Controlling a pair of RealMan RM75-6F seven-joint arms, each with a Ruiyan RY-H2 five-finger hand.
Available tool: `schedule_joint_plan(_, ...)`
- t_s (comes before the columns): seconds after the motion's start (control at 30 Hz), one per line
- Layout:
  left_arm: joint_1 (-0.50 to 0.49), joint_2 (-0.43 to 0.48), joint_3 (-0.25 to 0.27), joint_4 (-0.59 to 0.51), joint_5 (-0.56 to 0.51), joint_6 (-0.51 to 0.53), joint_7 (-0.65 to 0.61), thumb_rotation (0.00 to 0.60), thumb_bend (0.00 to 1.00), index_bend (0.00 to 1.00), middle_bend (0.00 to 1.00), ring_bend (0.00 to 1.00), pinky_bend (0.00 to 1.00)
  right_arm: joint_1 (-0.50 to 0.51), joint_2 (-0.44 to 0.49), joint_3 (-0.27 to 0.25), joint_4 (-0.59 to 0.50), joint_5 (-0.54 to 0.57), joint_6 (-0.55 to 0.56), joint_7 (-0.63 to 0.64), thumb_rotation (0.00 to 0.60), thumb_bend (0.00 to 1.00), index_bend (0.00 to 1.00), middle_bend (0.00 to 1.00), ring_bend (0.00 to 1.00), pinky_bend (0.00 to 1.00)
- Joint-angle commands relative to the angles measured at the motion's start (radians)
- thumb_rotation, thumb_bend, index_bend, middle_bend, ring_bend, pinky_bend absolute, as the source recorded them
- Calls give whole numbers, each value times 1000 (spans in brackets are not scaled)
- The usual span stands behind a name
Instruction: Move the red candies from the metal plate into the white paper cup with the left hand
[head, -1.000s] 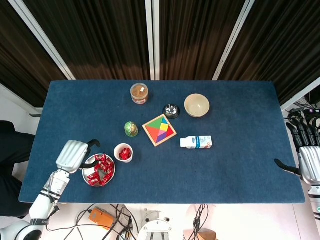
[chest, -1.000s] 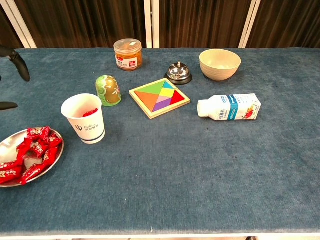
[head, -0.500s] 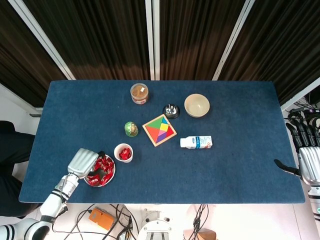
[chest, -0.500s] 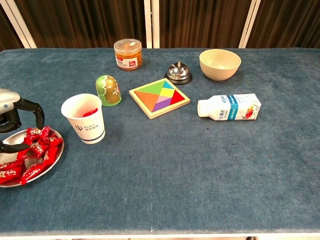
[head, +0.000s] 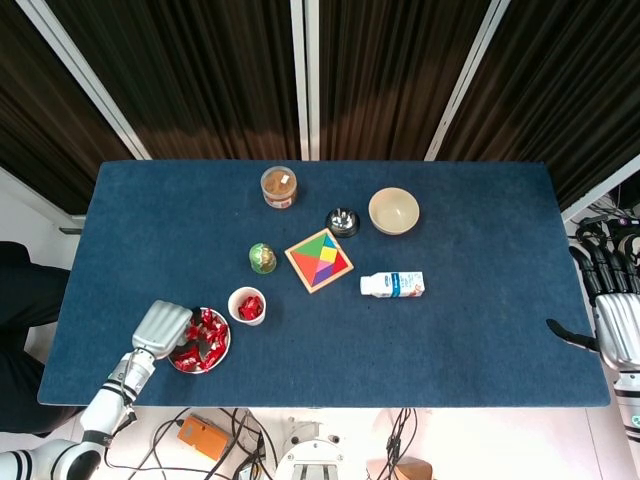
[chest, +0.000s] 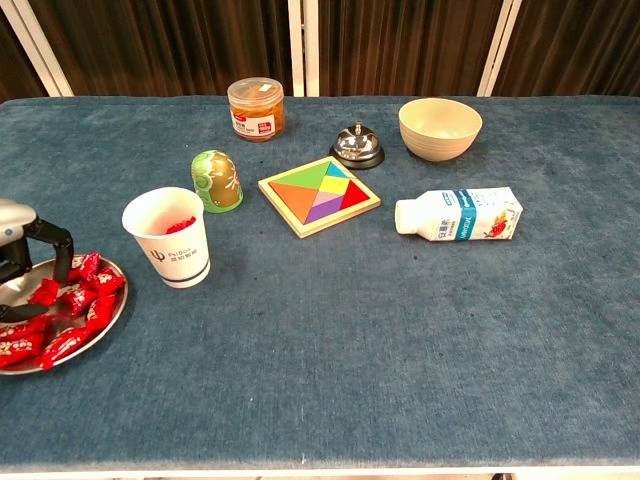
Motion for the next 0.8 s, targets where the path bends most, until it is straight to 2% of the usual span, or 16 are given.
schedule_joint_plan(0.03, 0, -6, 1, 8, 1, 1, 3, 600, 216, 484, 939, 949, 944, 0, 0, 0, 0, 0, -1, -1, 600, 236, 0, 31, 0, 72)
schedule_joint_plan(0.3, 4, -6, 4, 18, -6, 6, 17, 600, 218, 492, 939, 949, 944, -1, 1, -1, -1, 3, -1, -3, 600, 236, 0, 31, 0, 72)
schedule_joint_plan(0.37, 2, -3, 6, 18, -12, -2, 22, 600, 247, 497, 939, 948, 944, 0, 1, -1, -2, 4, -3, -4, 600, 236, 0, 31, 0, 72)
schedule_joint_plan(0.47, -2, -2, 6, 21, -21, -20, 11, 600, 354, 533, 939, 949, 944, 1, 2, -1, -4, 3, -4, -7, 600, 236, 0, 31, 0, 72)
schedule_joint_plan(0.53, -2, -6, 7, 27, -17, -20, 7, 600, 391, 564, 939, 949, 944, 1, 3, 0, -5, 4, -3, -8, 600, 236, 0, 31, 0, 72)
schedule_joint_plan(0.67, 1, -8, 9, 27, -2, -10, -3, 600, 406, 601, 939, 950, 944, 0, 5, 0, -8, 4, -3, -8, 600, 237, 0, 32, 0, 73)
schedule_joint_plan(0.8, 5, 23, 0, -22, 30, 9, -57, 600, 396, 603, 940, 950, 944, 0, 5, 1, -9, 2, 0, -7, 600, 236, 0, 32, 0, 73)
